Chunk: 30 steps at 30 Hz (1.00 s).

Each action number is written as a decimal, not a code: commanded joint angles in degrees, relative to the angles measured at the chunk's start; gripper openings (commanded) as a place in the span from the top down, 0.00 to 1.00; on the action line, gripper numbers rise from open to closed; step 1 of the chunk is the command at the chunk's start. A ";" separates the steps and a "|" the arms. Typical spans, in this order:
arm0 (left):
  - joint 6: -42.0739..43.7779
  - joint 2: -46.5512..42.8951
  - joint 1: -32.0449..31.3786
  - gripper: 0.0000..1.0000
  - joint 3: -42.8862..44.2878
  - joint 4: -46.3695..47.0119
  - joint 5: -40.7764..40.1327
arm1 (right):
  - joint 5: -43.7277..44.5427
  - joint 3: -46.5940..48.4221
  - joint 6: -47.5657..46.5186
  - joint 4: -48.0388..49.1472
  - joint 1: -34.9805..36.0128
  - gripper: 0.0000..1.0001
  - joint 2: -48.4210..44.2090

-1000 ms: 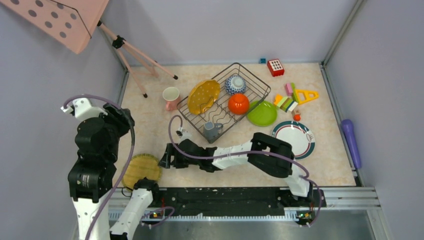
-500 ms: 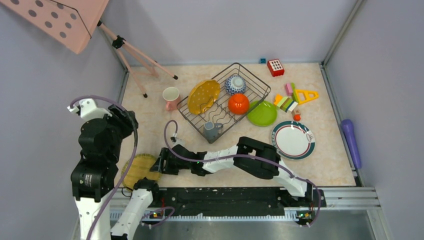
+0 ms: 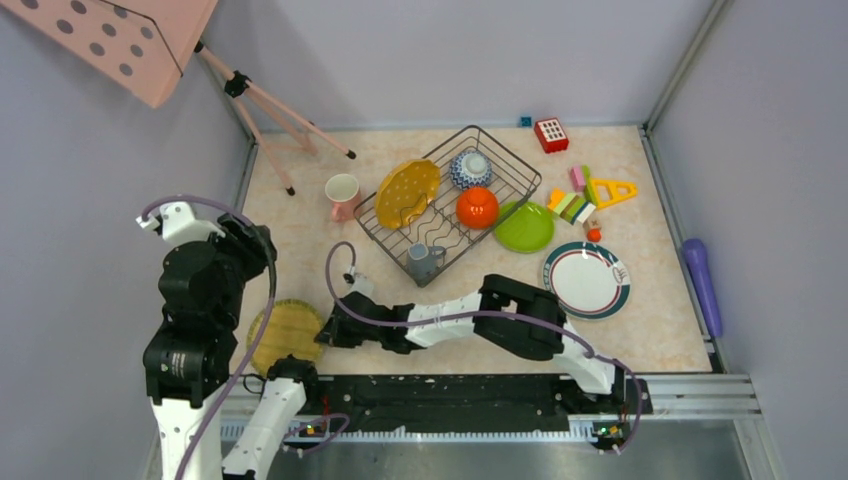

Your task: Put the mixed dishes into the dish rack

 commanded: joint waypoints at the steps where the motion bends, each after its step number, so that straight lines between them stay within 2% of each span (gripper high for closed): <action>1: 1.46 -0.71 0.12 0.44 -0.20 2.42 3.73 | 11.11 0.41 -15.42 -6.51 0.25 1.00 -9.43; 5: 3.22 -1.82 0.07 0.44 0.34 3.40 9.56 | 15.32 3.09 -27.42 -10.49 0.21 1.00 -14.80; 10: 1.81 -1.77 0.07 0.44 0.58 3.87 12.19 | 18.63 1.60 -39.63 -11.93 -0.84 1.00 -23.56; 15: 0.13 -1.80 0.07 0.43 1.09 3.21 14.07 | 13.52 -0.88 -48.09 -12.77 -4.76 1.00 -31.05; 22: -2.56 -1.87 0.07 0.44 1.00 4.66 12.92 | 11.13 -4.43 -60.40 -10.46 -7.26 1.00 -41.77; 28: -1.44 -3.52 0.07 0.45 -1.45 8.92 20.45 | 12.40 -7.34 -76.60 -9.43 -9.41 1.00 -50.47; 30: -1.75 -3.60 0.07 0.45 -1.33 9.21 21.43 | 12.12 -8.48 -78.86 -10.02 -11.34 1.00 -53.74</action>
